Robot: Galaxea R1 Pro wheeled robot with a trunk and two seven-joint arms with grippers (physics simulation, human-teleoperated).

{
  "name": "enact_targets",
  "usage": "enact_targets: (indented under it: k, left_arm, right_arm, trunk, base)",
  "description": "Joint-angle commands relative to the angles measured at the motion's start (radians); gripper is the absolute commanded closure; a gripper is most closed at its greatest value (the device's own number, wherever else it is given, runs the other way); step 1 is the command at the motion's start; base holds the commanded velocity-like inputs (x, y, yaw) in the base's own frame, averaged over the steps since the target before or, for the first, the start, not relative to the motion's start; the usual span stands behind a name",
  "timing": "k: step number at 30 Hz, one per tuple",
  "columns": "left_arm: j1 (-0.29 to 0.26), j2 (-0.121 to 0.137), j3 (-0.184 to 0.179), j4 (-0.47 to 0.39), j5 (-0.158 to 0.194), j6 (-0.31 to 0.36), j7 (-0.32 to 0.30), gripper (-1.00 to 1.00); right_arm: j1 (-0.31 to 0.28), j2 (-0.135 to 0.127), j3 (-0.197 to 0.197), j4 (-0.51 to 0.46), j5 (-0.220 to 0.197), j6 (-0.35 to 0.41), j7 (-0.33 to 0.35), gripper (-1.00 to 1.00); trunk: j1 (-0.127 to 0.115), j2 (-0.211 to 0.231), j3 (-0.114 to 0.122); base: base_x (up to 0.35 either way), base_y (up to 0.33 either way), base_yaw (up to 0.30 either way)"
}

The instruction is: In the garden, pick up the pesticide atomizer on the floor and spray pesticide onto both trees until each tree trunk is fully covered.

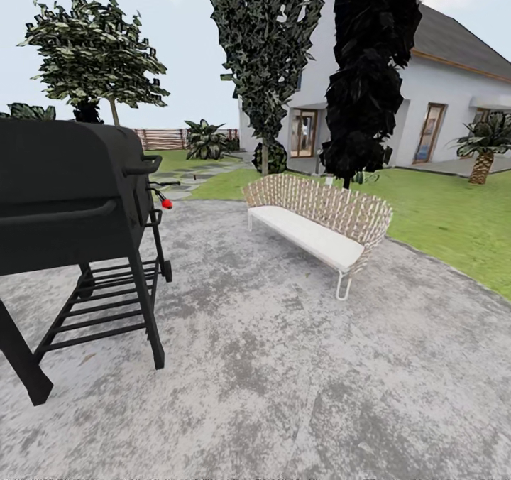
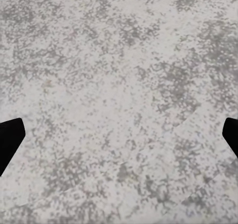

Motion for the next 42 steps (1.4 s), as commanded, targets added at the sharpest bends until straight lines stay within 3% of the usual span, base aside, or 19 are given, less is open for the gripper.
enact_targets:
  k: [1, 17, 42]
  left_arm:
    - [-0.001, 0.0, -0.002, 0.001, 0.007, -0.003, 0.0, -1.0]
    - [-0.001, -0.001, -0.001, 0.011, 0.007, -0.003, 0.0, -1.0]
    - [-0.001, -0.001, -0.002, 0.011, 0.007, -0.003, 0.0, -1.0]
  right_arm:
    - [-0.001, 0.0, 0.0, 0.001, 0.001, -0.003, 0.0, -1.0]
    - [-0.001, 0.0, -0.002, 0.001, 0.001, -0.003, 0.0, -1.0]
    - [-0.001, 0.0, -0.002, 0.001, 0.001, -0.003, 0.001, -1.0]
  trunk:
    - [0.004, -0.008, -0.004]
    - [0.065, -0.12, -0.056]
    - [0.161, -0.295, -0.172]
  base:
    - [0.0, 0.0, 0.019]
    - [0.0, 0.0, 0.002]
    - [0.0, 0.0, 0.0]
